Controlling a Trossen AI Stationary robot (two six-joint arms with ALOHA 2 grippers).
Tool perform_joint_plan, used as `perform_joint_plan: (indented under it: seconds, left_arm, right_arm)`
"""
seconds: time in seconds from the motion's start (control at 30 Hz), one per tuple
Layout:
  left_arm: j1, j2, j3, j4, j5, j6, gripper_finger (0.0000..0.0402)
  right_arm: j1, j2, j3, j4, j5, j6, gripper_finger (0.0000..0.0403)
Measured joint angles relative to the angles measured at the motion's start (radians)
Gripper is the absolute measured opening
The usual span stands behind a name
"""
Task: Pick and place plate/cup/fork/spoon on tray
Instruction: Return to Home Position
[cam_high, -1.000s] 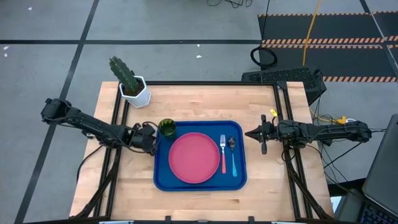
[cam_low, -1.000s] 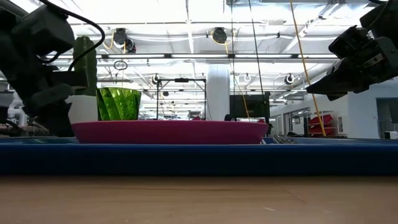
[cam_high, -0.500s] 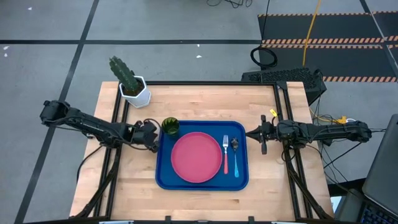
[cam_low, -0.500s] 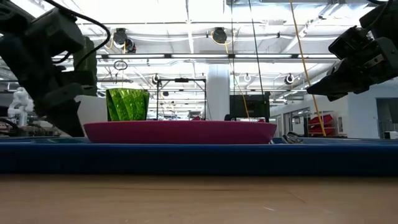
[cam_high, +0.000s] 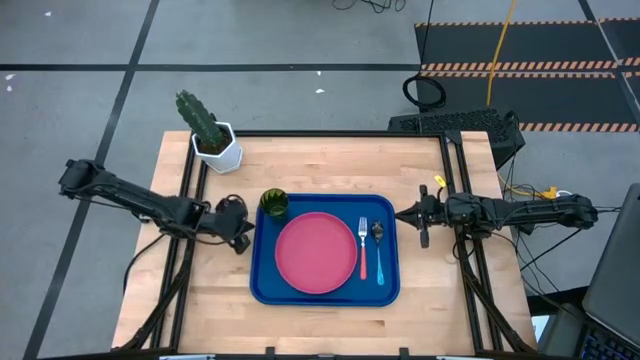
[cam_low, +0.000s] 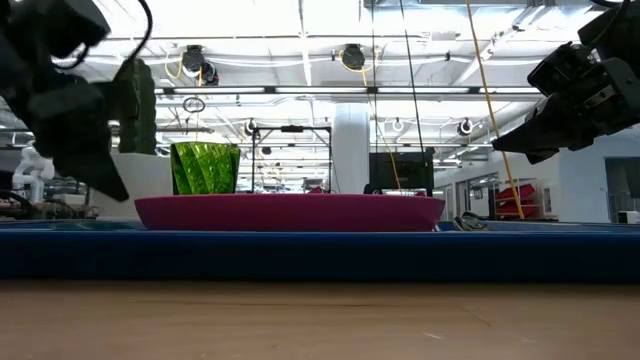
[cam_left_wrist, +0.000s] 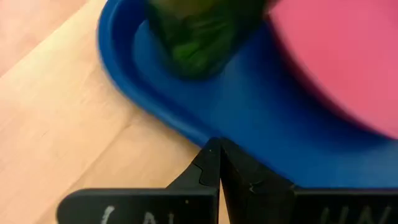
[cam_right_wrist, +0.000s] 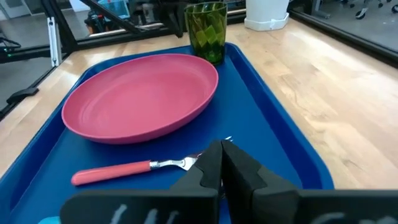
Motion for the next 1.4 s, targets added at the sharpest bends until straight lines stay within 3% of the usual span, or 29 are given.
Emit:
perform_joint_plan:
  seconds: [0.23, 0.47, 0.93, 1.13, 1.4]
  left_arm:
    - [-0.084, -0.125, 0.000, 0.000, -0.008, 0.032, 0.0003]
    - [-0.148, -0.239, 0.000, 0.013, -0.094, 0.092, 0.0003]
    - [-0.305, -0.410, 0.000, 0.188, -0.310, 0.403, 0.0003]
    - [-0.365, -0.494, -0.001, 0.206, -0.343, 0.466, 0.0003]
    - [-0.436, -0.646, -0.135, 0.336, -0.426, 0.566, 0.0003]
  right_arm:
    - [0.002, 0.000, -0.002, 0.034, -0.025, -0.024, 0.0000]
    - [0.002, 0.000, -0.002, 0.046, -0.023, -0.027, 0.0000]
    - [0.002, 0.000, -0.001, 0.046, -0.023, -0.026, 0.0000]
    - [0.002, 0.000, 0.000, 0.048, -0.022, 0.000, 0.0000]
    - [0.002, 0.000, 0.000, 0.048, -0.022, 0.001, 0.0000]
